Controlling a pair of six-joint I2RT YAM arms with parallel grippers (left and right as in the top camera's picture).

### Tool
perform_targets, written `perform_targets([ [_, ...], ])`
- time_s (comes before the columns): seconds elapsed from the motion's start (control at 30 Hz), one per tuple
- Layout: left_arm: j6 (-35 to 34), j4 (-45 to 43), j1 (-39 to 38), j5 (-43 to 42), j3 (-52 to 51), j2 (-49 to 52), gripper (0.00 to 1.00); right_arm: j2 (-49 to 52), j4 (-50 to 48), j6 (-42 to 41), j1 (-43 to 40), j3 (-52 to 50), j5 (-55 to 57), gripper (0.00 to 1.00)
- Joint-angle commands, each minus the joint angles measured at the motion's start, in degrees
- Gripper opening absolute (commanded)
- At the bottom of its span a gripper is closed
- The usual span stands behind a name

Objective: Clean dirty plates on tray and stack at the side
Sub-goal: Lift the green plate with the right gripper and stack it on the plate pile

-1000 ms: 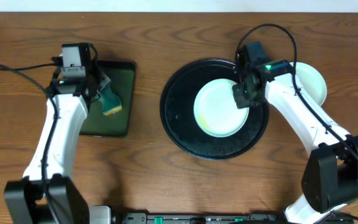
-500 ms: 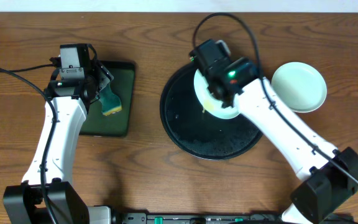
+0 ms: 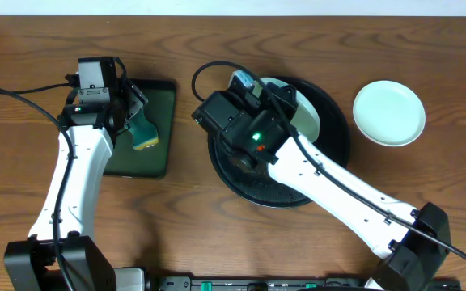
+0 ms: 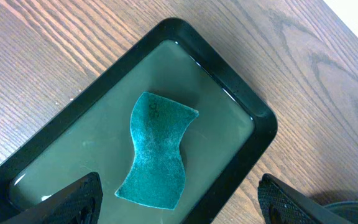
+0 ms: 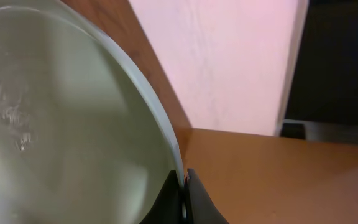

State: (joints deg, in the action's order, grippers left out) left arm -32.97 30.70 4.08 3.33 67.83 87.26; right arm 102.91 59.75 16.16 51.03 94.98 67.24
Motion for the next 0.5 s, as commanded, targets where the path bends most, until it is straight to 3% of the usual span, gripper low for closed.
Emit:
perform_targets([
  [0.0,0.2,0.2,0.2,0.3,-0.2,0.2,0.81,-1.4,-0.1,1.7,0.6,1.4,4.8,0.01],
  [0.2,0.2,0.4,0.2,0.3,-0.2,0.2,0.81,-1.4,-0.1,-2.5,-0.1,1.4,1.4,0.01],
  [0.33,0.2,0.6,0.2,0.3,-0.2,0.2,0.81,-1.3,-0.4,-6.5,-6.3,1.0,-22.1,0.01],
  [0.47,0.2,0.6,0.2,0.3,-0.2,0.2,0.81,-1.3,-2.6,-9.2,-19.0,-0.9,-42.4,0.01],
])
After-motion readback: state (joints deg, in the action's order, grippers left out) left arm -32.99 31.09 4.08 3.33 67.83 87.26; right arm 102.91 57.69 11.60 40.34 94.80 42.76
